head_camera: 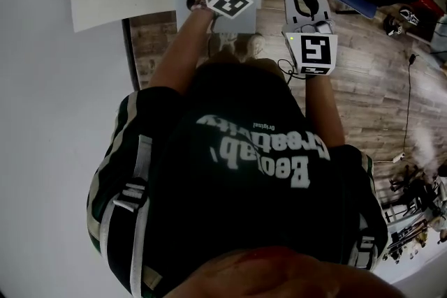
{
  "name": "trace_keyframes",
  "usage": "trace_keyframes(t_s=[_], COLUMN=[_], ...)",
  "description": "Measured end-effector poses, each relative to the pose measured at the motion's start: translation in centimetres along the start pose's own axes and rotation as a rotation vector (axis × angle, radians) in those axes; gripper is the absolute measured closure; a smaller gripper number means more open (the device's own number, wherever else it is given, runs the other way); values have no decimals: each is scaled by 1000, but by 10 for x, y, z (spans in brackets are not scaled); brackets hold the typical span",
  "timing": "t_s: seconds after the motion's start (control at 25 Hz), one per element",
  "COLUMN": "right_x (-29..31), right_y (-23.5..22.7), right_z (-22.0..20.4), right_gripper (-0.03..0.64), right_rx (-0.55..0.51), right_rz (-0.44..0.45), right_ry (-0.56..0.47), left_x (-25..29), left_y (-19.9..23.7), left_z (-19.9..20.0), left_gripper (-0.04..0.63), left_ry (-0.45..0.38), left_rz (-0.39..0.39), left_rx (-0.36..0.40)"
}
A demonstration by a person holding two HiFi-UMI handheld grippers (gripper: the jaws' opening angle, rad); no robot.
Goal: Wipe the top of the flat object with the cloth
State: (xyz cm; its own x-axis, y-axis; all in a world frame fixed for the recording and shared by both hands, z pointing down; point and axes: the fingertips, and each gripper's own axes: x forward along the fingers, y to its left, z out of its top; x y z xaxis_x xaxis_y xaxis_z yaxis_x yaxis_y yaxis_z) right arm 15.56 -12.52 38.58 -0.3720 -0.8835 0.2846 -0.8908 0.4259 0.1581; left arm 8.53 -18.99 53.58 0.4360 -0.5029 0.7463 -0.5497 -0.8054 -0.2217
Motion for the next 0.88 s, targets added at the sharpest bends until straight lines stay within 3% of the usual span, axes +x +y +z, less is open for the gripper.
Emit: trace_keyframes(t_s=[0.2,0.52,0.88], right_x=[19,46,60], right_y=[-4,-1,12], right_z=[2,10,16], right_gripper=[621,621,621], right_rx=[-12,-22,-29], right_rz=[-3,17,35], right_ry=[15,27,17], left_x=[27,48,32], left_y=[31,57,85], left_z=[19,22,-15], left_gripper=[469,469,469], left_ry=[-39,-32,-2], left_rz=[37,67,115], left_rx=[-10,-31,-78])
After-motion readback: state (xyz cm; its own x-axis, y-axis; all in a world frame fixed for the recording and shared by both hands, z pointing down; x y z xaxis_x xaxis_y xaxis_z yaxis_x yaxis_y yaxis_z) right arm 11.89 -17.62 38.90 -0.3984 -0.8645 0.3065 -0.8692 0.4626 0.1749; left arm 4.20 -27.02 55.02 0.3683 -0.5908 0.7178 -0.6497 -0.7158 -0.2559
